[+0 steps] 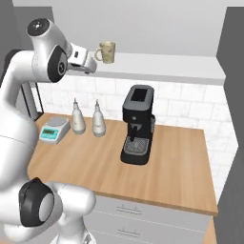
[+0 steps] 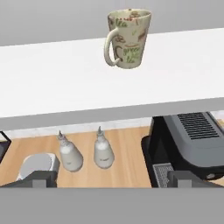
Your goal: Gather all objects into one cabinet and sort the glasses and bowls to opposite sides.
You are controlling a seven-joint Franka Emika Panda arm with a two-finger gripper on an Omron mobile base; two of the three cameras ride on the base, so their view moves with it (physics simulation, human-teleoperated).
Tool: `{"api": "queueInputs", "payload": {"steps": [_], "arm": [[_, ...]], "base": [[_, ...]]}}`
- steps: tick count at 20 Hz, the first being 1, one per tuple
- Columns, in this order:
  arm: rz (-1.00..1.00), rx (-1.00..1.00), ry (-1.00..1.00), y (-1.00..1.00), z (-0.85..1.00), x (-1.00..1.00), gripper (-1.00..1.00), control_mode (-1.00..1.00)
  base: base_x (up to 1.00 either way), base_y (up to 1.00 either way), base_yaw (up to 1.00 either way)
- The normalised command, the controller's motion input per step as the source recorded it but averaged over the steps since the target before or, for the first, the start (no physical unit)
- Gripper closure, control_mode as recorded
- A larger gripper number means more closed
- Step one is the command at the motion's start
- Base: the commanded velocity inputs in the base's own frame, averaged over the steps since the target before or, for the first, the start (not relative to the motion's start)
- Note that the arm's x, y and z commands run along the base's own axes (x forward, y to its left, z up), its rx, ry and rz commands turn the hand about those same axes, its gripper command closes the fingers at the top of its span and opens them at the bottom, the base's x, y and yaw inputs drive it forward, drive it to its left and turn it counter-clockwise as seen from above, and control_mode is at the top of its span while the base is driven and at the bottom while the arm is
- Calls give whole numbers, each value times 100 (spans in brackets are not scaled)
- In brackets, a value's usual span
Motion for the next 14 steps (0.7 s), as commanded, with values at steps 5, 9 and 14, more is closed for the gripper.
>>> {"api": "queueInputs", "payload": {"steps": [5,9,14], "arm": [[-3,2,0,0,64,45,-100,-100],[0,0,0,0,4,57,-100,-100],[-3,0,-4,0,-8,73,-100,-100]], "base": [[0,0,0],[0,0,0],[0,0,0]]}}
